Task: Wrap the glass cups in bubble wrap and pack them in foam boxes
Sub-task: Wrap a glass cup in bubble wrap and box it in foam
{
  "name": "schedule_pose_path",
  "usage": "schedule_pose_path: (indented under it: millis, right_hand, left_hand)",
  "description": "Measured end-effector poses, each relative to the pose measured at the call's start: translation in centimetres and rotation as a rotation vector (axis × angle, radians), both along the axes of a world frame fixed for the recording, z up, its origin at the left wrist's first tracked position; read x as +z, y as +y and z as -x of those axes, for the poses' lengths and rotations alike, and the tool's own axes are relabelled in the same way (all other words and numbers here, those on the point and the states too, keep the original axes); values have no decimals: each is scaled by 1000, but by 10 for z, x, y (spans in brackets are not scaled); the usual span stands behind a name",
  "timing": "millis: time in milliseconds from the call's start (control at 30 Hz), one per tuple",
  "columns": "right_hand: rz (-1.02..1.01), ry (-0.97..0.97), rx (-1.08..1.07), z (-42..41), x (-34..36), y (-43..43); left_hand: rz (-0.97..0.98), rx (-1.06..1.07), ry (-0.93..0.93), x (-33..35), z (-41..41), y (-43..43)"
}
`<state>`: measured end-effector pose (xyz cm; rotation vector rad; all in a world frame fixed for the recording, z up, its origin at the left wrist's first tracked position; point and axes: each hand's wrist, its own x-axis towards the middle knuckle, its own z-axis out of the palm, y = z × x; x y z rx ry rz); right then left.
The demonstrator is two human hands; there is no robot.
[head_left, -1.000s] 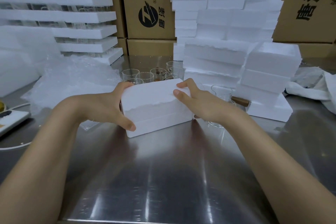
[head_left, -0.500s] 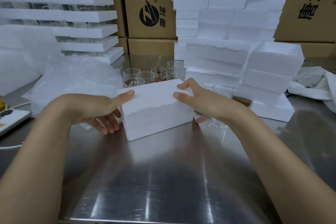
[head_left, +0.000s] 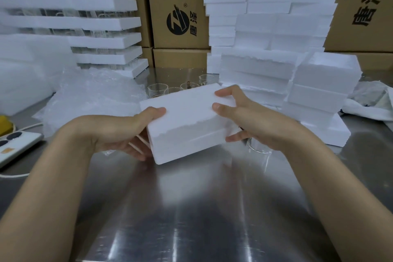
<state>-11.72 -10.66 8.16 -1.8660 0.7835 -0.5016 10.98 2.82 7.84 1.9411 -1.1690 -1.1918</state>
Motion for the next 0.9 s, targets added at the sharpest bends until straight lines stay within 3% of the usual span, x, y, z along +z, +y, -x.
schedule_pose_path:
  millis: [200,300,367,633,700,800,900]
  right_hand:
    - [79,-94,-56,3,8,1]
    - [123,-56,-87,1,5,4]
    - [161,-82,-98,-2,4,8]
    - [253,-479,-151,-33,-22,38]
    - [473,-439,-58,-39,-45,48]
    - [718,-191,227,-44,-64,49]
    - [750,-100,343,-47,-65,38]
  left_hand:
    - [276,142,439,10,-7,-11]
    - [328,94,373,9,-1,-13]
    - [376,183,309,9,2,-14]
    - [633,586,429,53,-32,-42]
    - [642,641,398,70,-47,-67]
    - [677,731,397,84,-71,-111]
    - [600,765,379,83,-90,-147]
